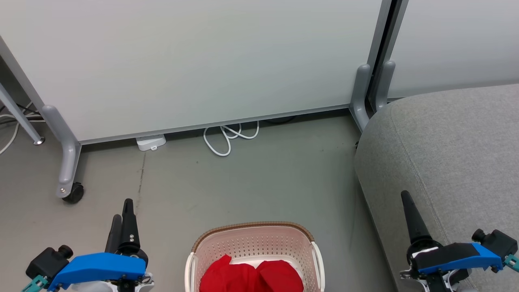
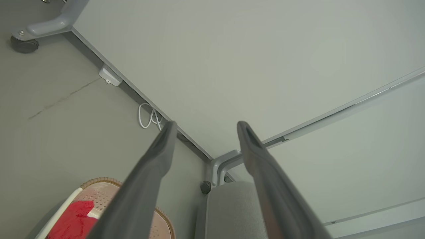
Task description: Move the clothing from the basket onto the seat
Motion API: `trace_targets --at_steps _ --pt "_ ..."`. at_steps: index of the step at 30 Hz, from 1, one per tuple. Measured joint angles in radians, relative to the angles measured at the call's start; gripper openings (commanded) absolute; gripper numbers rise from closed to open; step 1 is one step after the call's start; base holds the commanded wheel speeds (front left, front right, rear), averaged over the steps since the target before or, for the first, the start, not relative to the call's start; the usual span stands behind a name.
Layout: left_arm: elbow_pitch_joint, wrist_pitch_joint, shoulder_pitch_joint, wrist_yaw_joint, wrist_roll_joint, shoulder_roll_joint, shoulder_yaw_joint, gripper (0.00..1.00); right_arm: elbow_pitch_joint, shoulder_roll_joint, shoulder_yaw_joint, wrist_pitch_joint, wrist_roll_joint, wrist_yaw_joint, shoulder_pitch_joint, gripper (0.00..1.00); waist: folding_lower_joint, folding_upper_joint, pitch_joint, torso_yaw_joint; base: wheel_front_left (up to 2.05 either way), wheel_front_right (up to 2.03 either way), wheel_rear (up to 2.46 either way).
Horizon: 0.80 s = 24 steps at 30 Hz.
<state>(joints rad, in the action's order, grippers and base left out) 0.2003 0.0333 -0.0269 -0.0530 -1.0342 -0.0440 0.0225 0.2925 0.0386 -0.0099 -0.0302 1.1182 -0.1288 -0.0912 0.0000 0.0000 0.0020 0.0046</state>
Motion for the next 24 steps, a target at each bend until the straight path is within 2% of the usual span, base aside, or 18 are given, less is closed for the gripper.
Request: trace_targets --at_steps 11,24 --pt "-0.005 0.038 0.005 0.001 0.185 -0.008 -0.027 1.00 0.004 0.001 0.013 -0.040 -0.181 0.000 -0.008 1.00 0.0000 0.0000 -0.002 0.003 0.00 0.00 0.00" --pt "-0.004 0.077 0.015 0.006 0.354 -0.014 -0.049 1.00 0.013 0.002 0.026 -0.079 -0.360 0.000 -0.010 1.00 0.0000 0.0000 -0.006 0.003 0.00 0.00 0.00"
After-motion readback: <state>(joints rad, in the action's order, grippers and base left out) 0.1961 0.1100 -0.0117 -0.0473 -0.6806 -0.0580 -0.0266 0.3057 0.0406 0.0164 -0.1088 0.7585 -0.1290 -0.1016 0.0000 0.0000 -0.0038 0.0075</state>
